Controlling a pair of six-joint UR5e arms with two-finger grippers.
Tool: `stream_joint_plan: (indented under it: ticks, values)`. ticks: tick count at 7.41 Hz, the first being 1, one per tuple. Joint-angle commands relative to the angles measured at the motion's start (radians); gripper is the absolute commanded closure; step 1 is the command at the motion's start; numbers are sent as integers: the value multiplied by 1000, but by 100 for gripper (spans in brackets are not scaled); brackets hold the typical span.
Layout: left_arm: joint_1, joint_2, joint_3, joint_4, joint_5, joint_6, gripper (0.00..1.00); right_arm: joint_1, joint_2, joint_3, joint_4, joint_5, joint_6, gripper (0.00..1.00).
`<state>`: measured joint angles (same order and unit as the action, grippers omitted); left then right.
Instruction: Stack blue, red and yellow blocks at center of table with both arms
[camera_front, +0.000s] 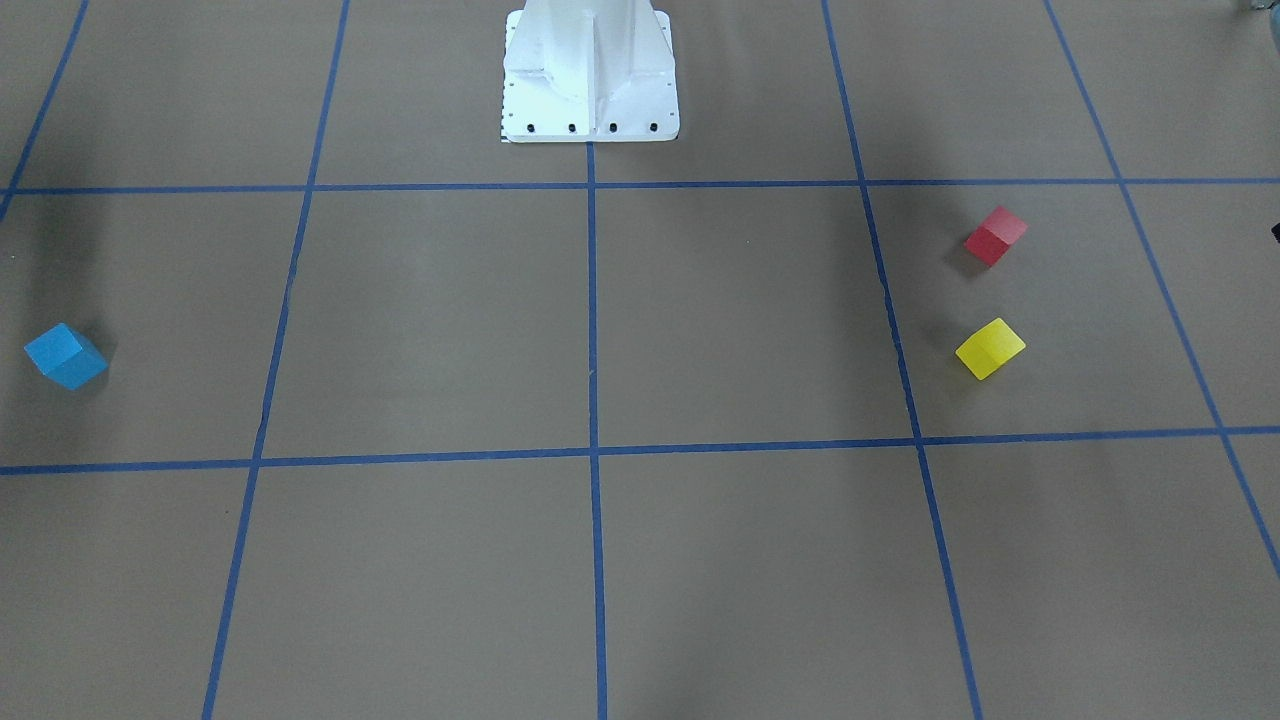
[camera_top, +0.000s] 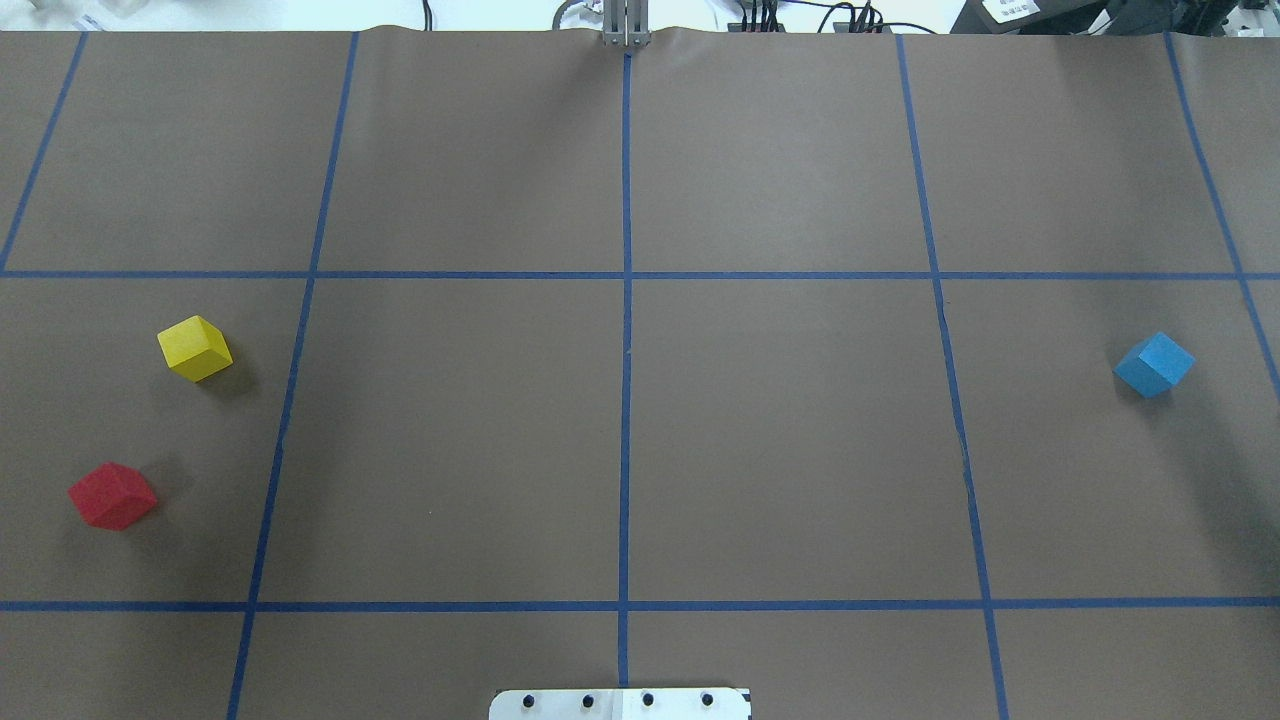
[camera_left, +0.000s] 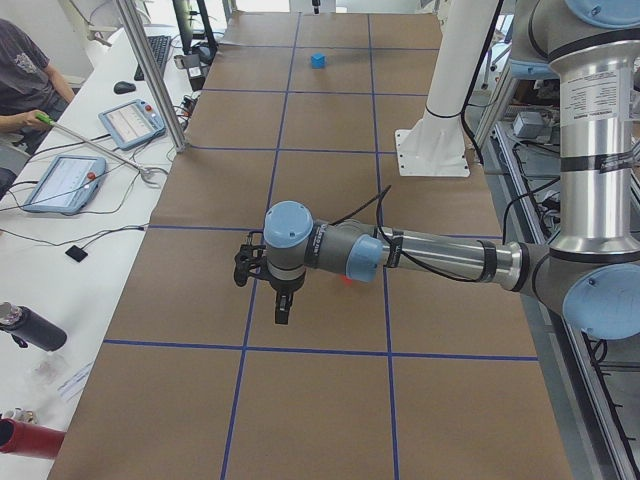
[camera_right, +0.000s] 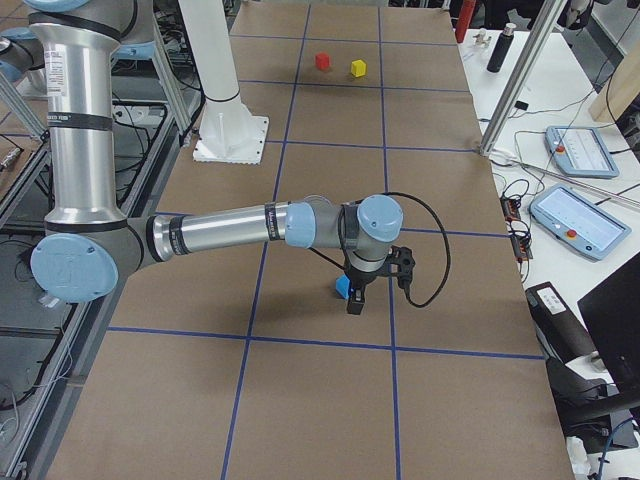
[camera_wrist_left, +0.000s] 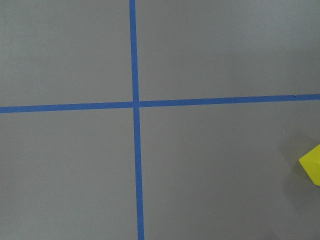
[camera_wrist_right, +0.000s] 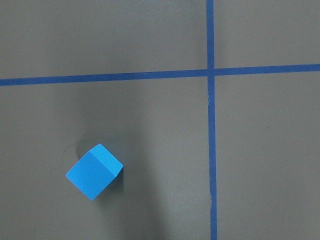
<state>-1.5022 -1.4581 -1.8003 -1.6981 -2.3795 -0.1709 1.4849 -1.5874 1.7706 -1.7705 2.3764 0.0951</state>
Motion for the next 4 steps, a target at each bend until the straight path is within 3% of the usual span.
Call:
stream_joint_plan:
  ticks: [1, 4]
  values:
    - [0, 11, -1, -17, 5, 2, 0, 0, 0, 1, 0, 0, 0, 0]
    - [4, 30, -1, -37, 2, -5, 0, 0, 0, 3, 0, 1, 0, 0]
